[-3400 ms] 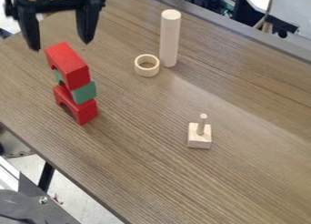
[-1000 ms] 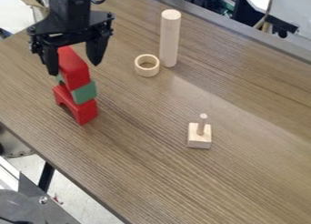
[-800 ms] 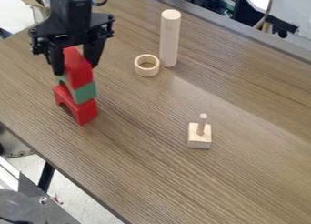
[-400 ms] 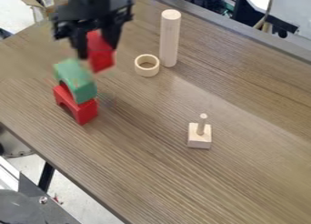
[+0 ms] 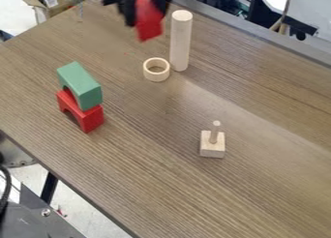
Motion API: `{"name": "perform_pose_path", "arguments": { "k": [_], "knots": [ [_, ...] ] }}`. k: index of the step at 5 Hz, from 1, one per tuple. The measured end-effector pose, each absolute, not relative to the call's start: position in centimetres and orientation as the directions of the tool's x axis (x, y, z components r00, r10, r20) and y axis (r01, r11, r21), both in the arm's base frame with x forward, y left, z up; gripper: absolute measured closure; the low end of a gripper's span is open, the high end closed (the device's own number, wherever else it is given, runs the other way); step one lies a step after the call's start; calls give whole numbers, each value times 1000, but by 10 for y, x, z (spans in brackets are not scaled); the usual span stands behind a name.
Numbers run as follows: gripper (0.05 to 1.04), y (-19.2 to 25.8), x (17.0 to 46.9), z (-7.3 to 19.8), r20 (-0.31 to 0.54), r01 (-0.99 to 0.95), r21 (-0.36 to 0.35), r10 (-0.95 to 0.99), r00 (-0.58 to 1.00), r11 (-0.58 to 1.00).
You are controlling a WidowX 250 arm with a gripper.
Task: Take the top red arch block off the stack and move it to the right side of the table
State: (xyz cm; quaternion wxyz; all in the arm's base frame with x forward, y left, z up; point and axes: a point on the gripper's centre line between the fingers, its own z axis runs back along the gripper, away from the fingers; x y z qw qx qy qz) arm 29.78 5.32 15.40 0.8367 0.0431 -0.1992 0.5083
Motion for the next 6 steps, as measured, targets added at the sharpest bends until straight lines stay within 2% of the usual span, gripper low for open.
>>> {"name": "perform_pose_path", "arguments": {
  "k": [1,2,3,4,6],
  "knots": [
    [504,26,330,154,387,-829,-157,806,448,536],
    [503,2,354,149,379,-829,-199,821,427,523],
    [503,-22,378,135,348,-837,-198,835,427,511],
    [503,-31,388,125,335,-840,-175,833,440,514],
    [503,-39,397,81,292,-821,-39,792,536,569]
  ]
}}
